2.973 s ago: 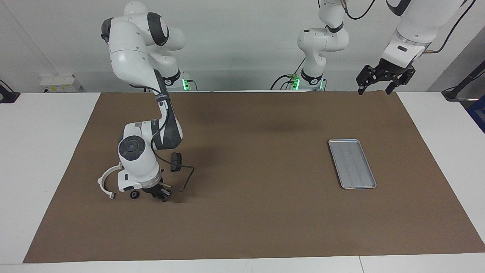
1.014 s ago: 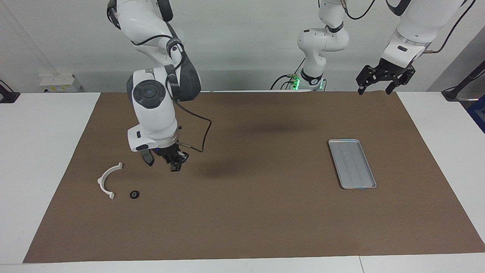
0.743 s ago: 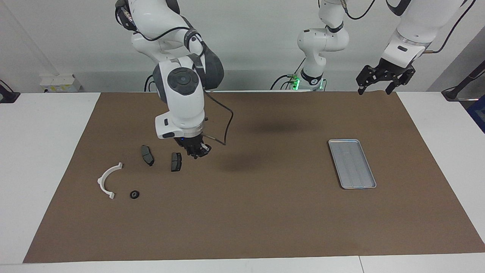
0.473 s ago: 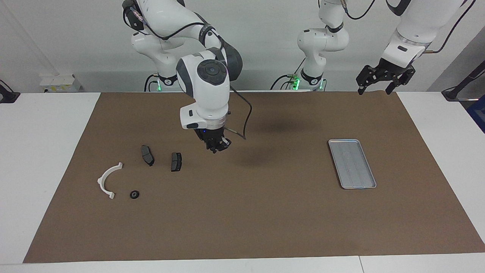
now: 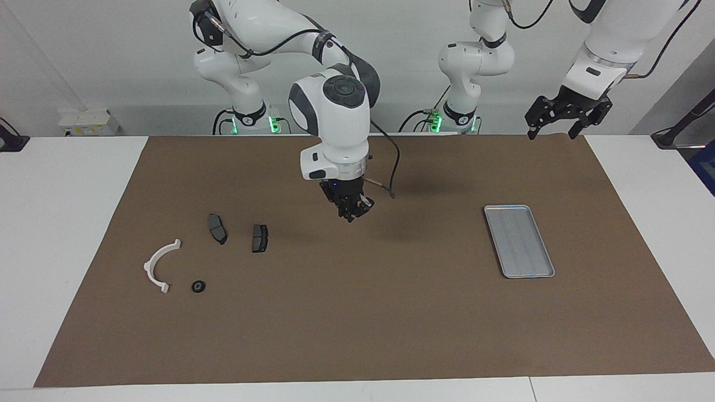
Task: Pick bearing gear from pile to tray
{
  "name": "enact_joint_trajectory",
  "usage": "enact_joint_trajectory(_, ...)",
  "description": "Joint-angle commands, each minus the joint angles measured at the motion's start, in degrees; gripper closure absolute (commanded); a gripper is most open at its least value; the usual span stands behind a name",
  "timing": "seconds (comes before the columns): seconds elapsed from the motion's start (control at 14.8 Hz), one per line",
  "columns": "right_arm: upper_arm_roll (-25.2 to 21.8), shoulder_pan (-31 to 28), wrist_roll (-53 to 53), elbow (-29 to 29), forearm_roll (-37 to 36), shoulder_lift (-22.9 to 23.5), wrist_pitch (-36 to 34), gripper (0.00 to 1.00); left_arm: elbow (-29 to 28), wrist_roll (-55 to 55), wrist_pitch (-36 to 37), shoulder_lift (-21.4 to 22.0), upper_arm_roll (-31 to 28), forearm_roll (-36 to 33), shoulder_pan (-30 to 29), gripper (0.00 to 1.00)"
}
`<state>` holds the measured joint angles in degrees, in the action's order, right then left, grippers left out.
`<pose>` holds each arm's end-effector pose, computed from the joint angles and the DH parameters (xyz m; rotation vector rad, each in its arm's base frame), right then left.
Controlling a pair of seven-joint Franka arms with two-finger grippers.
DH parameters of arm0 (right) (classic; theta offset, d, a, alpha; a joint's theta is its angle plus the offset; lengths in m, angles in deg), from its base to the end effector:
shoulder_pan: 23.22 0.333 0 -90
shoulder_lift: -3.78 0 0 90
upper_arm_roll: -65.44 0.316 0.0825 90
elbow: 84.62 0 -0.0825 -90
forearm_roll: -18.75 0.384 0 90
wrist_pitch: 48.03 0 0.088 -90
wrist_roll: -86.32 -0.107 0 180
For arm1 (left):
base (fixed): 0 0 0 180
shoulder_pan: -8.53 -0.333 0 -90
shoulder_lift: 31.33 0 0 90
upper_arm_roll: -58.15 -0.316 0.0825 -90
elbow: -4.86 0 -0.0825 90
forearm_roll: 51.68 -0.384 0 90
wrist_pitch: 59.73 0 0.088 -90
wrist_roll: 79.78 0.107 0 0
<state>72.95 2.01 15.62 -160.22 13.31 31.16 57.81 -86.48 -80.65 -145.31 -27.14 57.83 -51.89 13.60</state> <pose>0.6060 0.3588 0.4694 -2.9522 1.0033 -0.0915 0.5219 -0.0428 0.6463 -3.1349 0.1059 0.0427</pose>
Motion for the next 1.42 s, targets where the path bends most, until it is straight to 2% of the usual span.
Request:
enact_joint_trajectory(0.0, -0.04, 0.69, -1.1, 0.63, 0.61, 2.32, 2.17, 1.0, -0.33, -0.1, 0.6, 0.38, -0.73, 0.73, 0.64, 0.0)
enact_joint_trajectory(0.61, -0.13, 5.26, -5.31, 0.63, -2.47, 11.02, 10.96, 1.0, -0.33, -0.1, 0.6, 0.38, -0.73, 0.73, 0.64, 0.0)
enact_joint_trajectory(1.35, -0.13, 4.82, -4.79, -7.72, -3.61, 10.68, 15.54, 1.0, -0.33, -0.1, 0.6, 0.38, -0.73, 0.73, 0.64, 0.0)
